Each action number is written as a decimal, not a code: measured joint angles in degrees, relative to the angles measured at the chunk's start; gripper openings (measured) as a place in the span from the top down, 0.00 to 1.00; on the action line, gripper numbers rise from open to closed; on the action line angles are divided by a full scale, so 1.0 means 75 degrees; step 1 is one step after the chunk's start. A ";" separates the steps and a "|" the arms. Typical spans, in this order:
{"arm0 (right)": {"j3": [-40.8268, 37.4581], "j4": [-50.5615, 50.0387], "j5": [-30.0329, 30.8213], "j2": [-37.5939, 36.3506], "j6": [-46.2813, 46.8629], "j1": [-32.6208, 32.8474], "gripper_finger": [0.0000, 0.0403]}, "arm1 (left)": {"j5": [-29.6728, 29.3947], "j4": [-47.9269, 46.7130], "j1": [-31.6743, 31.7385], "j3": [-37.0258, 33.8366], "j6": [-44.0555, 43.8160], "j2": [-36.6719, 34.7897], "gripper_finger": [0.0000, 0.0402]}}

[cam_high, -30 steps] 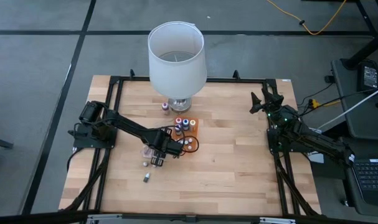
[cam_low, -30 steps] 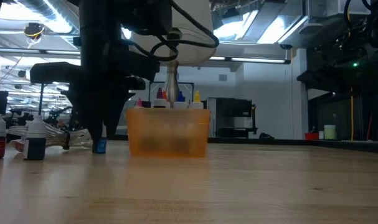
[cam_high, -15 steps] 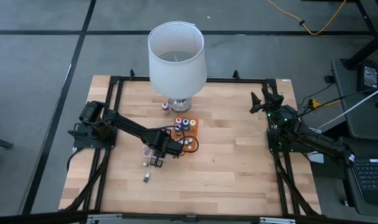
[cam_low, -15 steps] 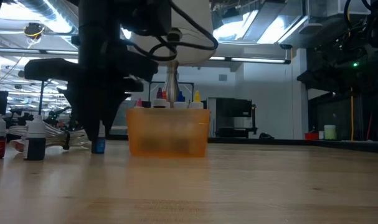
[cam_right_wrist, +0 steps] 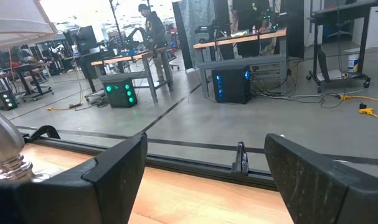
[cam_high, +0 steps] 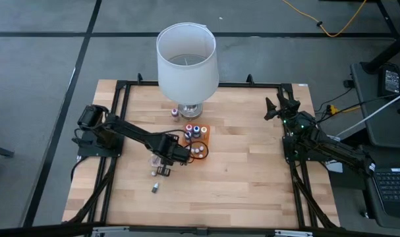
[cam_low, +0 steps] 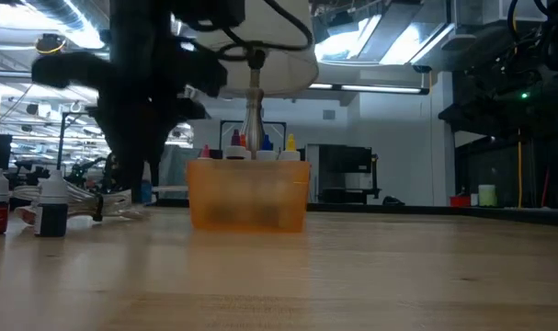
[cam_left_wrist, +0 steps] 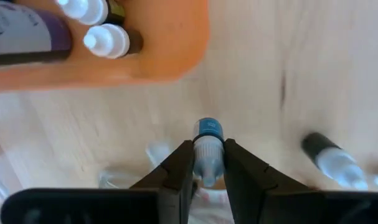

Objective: Pick & Place food coloring
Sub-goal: Put the small blue food coloring bottle into the orange bin

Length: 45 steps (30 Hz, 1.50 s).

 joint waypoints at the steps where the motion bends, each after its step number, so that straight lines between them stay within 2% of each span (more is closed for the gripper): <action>1: -0.0001 0.0000 -0.0002 0.0001 0.0000 0.0002 0.20 | 0.0047 -0.0055 -0.0002 0.0000 -0.0051 -0.0093 0.82; 9: -0.0003 0.0000 0.0000 0.0000 0.0000 0.0002 0.20 | 0.0243 -0.0851 0.0000 0.0102 -0.0657 -0.0935 0.83; 16: -0.0001 0.0000 0.0000 0.0003 0.0000 0.0000 0.20 | 0.0243 -0.1650 0.0093 0.0977 -0.1198 -0.1197 0.83; 29: -0.0003 0.0000 0.0000 0.0003 0.0000 -0.0001 0.20 | 0.0171 -0.2483 0.0626 0.2998 -0.1602 -0.0570 0.83; 45: -0.0003 0.0000 0.0000 0.0003 0.0000 0.0002 0.20 | 0.0162 -0.2526 0.0947 0.4068 -0.1261 0.1269 0.83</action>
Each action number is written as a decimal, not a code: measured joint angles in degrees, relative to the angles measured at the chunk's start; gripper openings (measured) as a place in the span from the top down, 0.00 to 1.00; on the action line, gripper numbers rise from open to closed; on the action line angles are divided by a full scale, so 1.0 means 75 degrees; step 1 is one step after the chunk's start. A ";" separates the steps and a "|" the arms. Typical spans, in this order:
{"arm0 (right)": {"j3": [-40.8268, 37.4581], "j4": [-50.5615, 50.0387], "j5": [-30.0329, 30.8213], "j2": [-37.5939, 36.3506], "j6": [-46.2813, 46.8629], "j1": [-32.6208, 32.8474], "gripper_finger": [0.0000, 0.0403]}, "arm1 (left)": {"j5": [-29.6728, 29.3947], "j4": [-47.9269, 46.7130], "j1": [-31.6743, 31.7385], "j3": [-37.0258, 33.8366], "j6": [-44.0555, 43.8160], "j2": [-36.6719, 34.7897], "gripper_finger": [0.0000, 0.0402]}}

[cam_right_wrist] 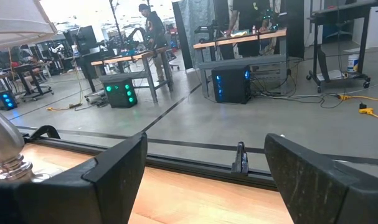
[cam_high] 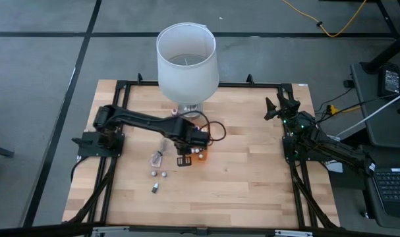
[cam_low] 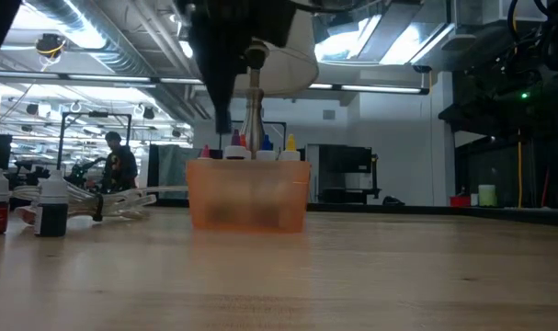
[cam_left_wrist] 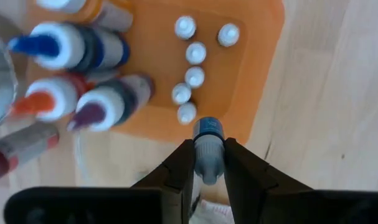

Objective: Pick & Place food coloring
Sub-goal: Put the small blue food coloring bottle into the orange bin

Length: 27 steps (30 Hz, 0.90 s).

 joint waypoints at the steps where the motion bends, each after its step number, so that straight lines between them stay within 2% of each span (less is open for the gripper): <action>1: 0.0000 0.0000 0.0000 0.0000 0.0000 -0.0003 0.20 | 0.0003 0.0042 0.0000 0.0075 0.0052 0.0117 0.83; 8: 0.0000 0.0000 0.0000 0.0000 0.0000 -0.0002 0.20 | 0.0000 0.0093 0.0003 0.0528 0.0128 0.0804 0.83; 14: 0.0003 0.0000 0.0000 0.0000 0.0000 -0.0003 0.20 | 0.0108 0.0492 -0.0033 0.0551 0.0128 0.1135 0.83; 27: 0.0000 0.0000 0.0000 -0.0001 0.0000 -0.0001 0.20 | 0.0177 0.1009 -0.0114 0.0546 0.0126 0.1484 0.83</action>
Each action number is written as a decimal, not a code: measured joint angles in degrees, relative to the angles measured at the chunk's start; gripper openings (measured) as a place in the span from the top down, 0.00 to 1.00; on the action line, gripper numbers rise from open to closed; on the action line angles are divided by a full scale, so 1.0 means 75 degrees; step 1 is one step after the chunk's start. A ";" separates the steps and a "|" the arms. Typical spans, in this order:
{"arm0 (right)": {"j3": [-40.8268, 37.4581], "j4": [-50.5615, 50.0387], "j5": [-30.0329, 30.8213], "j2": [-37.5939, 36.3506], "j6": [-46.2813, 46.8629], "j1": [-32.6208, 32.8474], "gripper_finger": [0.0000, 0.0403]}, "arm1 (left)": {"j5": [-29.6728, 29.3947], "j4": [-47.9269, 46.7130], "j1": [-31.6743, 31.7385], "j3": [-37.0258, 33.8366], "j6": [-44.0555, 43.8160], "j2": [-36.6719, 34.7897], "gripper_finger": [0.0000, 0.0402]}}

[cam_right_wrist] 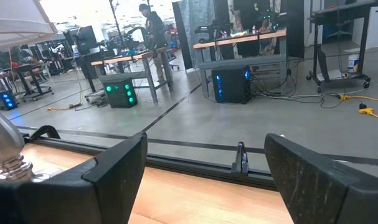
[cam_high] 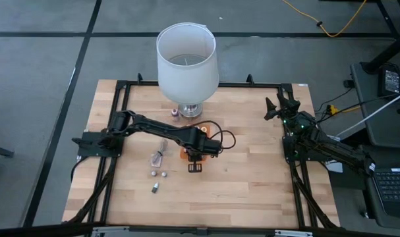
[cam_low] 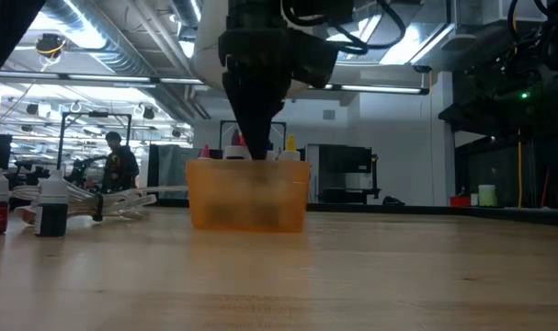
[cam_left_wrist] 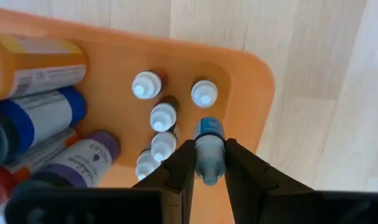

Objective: Pick & Place food coloring
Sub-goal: Put the small blue food coloring bottle into the orange bin

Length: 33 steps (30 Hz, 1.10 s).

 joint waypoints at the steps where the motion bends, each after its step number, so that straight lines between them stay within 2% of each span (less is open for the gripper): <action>1: 0.0002 0.0000 0.0002 0.0000 0.0000 -0.0001 0.20 | -0.0001 0.0074 0.0000 0.0006 -0.0007 0.0027 0.83; 21: 0.0000 0.0000 0.0000 0.0004 0.0000 0.0000 0.20 | -0.0073 0.0391 -0.0006 0.0000 0.0071 0.0440 0.83; 33: 0.0000 0.0000 0.0000 0.0004 0.0000 -0.0002 0.20 | -0.0040 0.0396 0.0006 0.0000 0.0144 0.0440 0.73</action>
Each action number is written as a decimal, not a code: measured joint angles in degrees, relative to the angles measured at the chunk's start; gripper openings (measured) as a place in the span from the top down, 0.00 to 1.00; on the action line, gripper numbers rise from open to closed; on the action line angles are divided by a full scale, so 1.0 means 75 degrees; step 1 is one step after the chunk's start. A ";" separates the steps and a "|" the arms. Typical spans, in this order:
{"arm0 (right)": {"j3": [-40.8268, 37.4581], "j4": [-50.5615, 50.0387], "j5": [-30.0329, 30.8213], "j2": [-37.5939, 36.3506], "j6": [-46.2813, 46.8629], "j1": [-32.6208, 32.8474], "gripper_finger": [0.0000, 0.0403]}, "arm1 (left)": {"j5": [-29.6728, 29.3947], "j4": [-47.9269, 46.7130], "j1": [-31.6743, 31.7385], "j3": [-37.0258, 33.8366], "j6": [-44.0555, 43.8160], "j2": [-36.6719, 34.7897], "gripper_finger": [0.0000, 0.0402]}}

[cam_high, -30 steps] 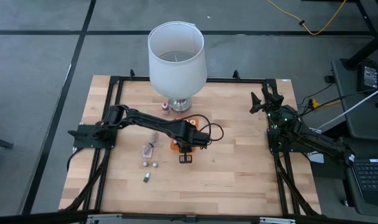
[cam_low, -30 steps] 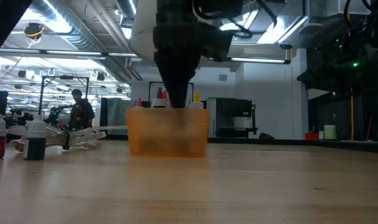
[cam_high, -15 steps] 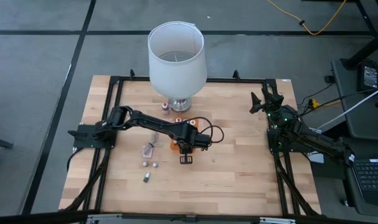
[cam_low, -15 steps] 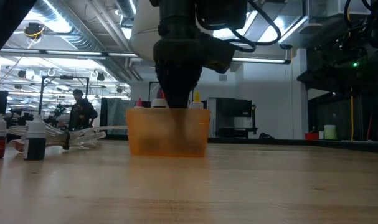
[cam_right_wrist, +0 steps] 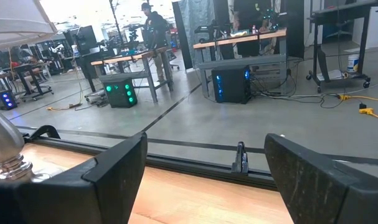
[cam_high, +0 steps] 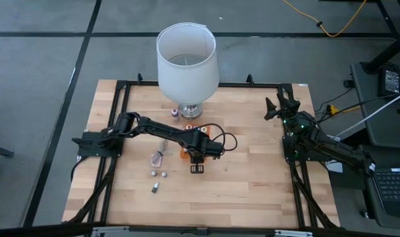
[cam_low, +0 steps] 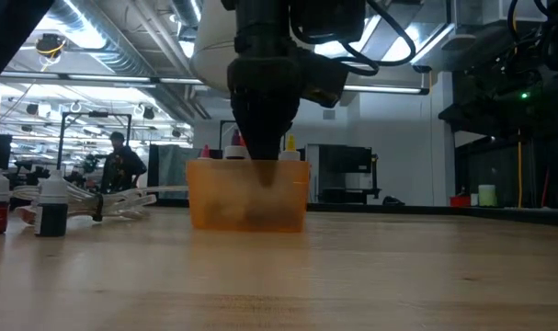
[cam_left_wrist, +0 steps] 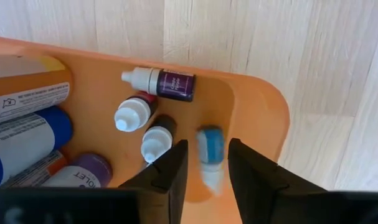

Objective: Pick & Place food coloring
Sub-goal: Put the small blue food coloring bottle into the orange bin, then put the small black food coloring bottle into the orange bin

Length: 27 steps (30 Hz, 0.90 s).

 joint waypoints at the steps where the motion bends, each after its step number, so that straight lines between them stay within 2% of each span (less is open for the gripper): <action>1: 0.0001 0.0000 0.0000 0.0000 0.0000 0.0000 0.20 | 0.0000 0.0000 0.0001 0.0000 0.0002 0.0000 0.72; 13: 0.0002 0.0000 0.0000 0.0000 0.0000 0.0002 0.20 | 0.0076 -0.0149 0.0009 0.0040 -0.0052 -0.0069 0.71; 23: 0.0000 0.0003 0.0000 -0.0003 0.0000 0.0000 0.20 | 0.0080 -0.0721 -0.0068 0.0179 -0.1418 -0.1029 0.65; 27: 0.0001 0.0002 -0.0002 -0.0003 0.0000 0.0000 0.20 | 0.0503 -0.1285 -0.0212 0.0152 -0.2174 -0.1439 0.58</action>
